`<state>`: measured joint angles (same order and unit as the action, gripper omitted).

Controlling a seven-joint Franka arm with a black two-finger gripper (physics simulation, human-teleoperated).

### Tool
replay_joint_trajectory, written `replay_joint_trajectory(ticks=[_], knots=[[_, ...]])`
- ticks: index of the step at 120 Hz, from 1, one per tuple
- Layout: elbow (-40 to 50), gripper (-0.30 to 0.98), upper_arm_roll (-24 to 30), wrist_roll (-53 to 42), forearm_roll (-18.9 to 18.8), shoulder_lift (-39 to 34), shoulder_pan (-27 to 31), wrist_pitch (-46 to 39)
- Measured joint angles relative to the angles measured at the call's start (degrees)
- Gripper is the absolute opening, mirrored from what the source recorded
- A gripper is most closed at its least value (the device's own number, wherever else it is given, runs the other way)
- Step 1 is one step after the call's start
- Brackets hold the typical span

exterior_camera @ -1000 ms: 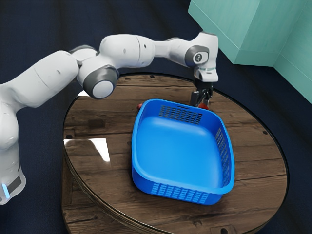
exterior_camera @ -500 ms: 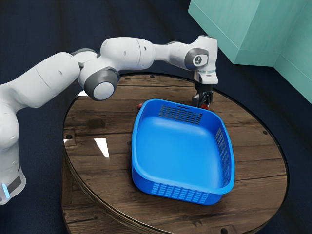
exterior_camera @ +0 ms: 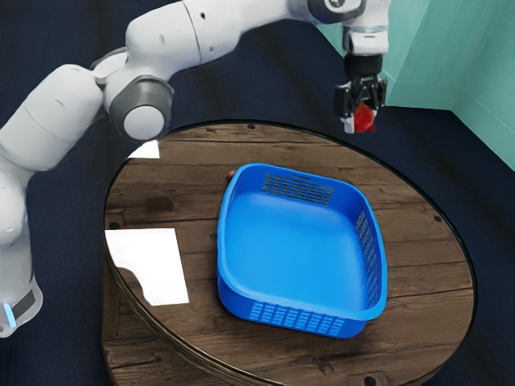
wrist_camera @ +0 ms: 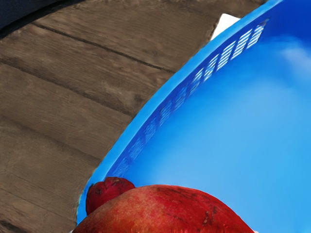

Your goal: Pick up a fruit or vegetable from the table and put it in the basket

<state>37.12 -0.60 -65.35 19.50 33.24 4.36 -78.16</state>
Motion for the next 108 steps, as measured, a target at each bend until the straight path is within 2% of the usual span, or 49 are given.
replay_joint_trajectory(ticks=[8, 23, 36, 80, 92, 108], knots=[[9.2, 0.33, 1.7, 1.6, -0.8, -6.4, -2.1, 0.5], [35.0, 0.32, 6.2, 4.4, -1.9, -20.1, -2.8, -4.5], [46.8, 0.32, 8.3, 6.7, -2.2, -25.4, -3.3, -9.3], [55.2, 0.33, 8.3, 13.0, -2.3, -27.4, -2.8, -16.8], [55.8, 0.51, 8.5, 14.3, -2.2, -27.3, -2.9, -18.0], [55.8, 0.62, 8.6, 15.6, -2.1, -27.2, -2.9, -20.0]])
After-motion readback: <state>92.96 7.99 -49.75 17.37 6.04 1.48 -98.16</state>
